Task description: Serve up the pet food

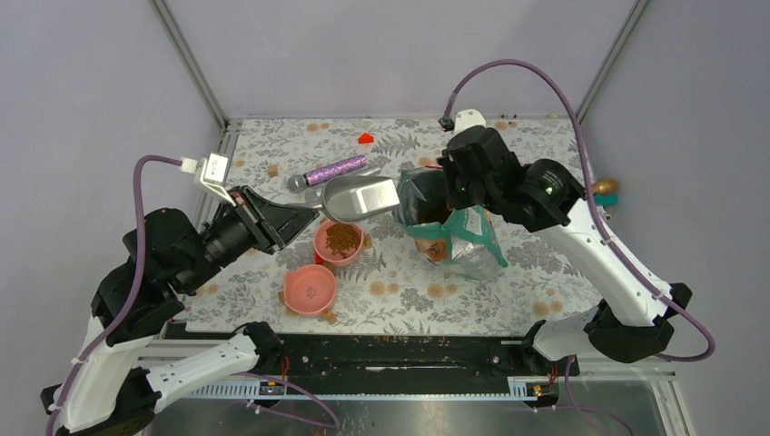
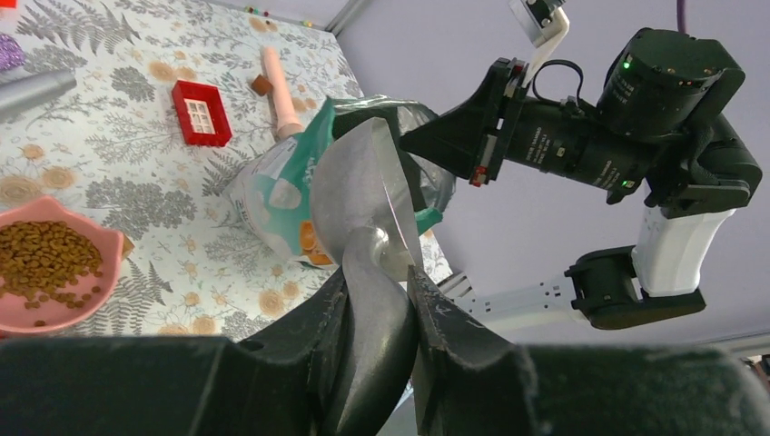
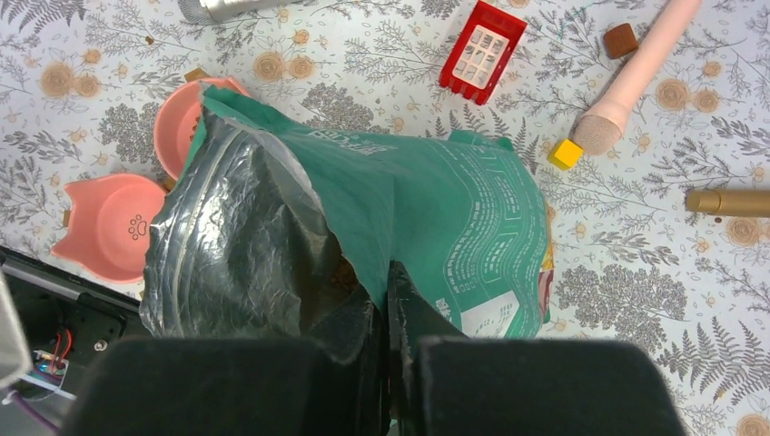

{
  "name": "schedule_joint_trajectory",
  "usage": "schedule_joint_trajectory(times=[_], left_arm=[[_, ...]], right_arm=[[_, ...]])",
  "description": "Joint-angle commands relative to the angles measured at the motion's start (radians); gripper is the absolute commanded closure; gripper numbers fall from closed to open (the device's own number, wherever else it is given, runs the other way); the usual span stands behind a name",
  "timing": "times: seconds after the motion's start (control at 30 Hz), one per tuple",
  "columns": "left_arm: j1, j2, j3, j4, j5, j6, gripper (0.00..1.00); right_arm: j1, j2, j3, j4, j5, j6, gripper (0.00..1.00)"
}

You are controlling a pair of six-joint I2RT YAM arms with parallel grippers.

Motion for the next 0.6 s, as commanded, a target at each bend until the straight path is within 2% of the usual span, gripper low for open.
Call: schedule_joint_trajectory(times=[0.0, 0.13, 0.27, 0.57], left_arm=[[0.003, 0.015, -0.012, 0.060, 0.056, -0.048, 1.00], [0.003, 0.008, -0.057, -0.001, -0.028, -0.096, 1.00], [0.004, -0.014, -0.133, -0.004, -0.039, -0.142, 1.00], [0.002, -0.015, -0.279, -0.001, -0.096, -0.204, 1.00]], right_arm=[[0.074, 0.055, 0.004, 0.099, 0.143, 0.054, 1.00], [0.162, 0.091, 0.025, 0.109, 0.267, 0.081, 1.00], [0.238, 0.121, 0.033, 0.136, 0.338, 0.073, 1.00], [0.396, 0.193, -0.022, 0.259, 0.344, 0.055, 1.00]])
